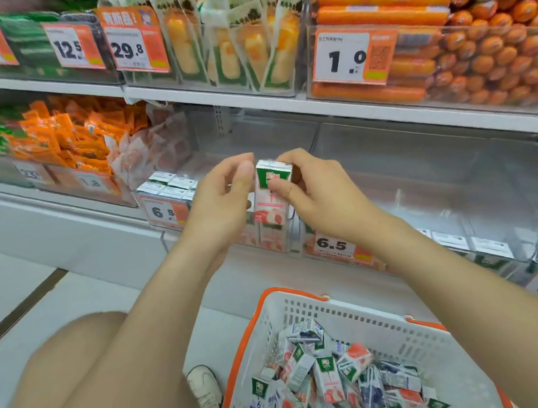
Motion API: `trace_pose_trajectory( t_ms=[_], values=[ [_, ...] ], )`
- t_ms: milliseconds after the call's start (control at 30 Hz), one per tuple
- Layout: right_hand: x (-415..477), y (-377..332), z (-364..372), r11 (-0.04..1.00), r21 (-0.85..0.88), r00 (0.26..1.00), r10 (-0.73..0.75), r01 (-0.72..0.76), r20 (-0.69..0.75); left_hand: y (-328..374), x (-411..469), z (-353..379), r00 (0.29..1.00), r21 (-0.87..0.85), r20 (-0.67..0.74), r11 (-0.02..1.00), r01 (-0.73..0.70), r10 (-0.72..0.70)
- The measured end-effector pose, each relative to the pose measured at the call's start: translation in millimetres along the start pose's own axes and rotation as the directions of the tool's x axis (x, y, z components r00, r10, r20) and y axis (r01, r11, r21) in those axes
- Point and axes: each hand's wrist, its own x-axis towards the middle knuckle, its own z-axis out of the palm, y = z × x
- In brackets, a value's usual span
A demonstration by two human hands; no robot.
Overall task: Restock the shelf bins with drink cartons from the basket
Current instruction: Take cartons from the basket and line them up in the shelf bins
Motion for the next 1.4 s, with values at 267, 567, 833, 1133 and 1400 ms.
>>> trace_pose_trajectory(
  t_ms=[267, 567, 833, 1133, 1400],
  values=[
    [74.9, -3.9, 64.9, 0.986, -0.127, 0.993, 0.101, -0.108, -0.060, -36.3, -9.3, -18.5, 0.970, 0.814, -0.010, 0.561, 0.149, -0.243],
    [117.4, 4.8, 111.8, 0.934, -0.263, 0.900, 0.316, -0.241, 0.299, -57.0, -18.0, -10.8, 0.966, 0.840, 0.086, 0.540, 0.061, -0.243],
    [64.9, -13.6, 76.9, 0.952, -0.304, 0.997, -0.001, 0.025, 0.079, -60.6, -33.1, -2.7, 0.989, 0.866, 0.146, 0.487, -0.114, -0.030],
    [-114.1, 56.8, 81.3, 0.914, -0.404, 0.925, 0.186, -0.040, 0.330, -129.6, -63.1, 47.4, 0.701, 0.886, 0.457, 0.351, -0.303, -0.547],
    [-187.3, 154.1, 124.6, 0.810, -0.524, 0.663, 0.546, -0.262, 0.513, -211.1, -81.7, 83.5, 0.601, 0.849, 0.528, 0.399, -0.346, -0.601]
  ],
)
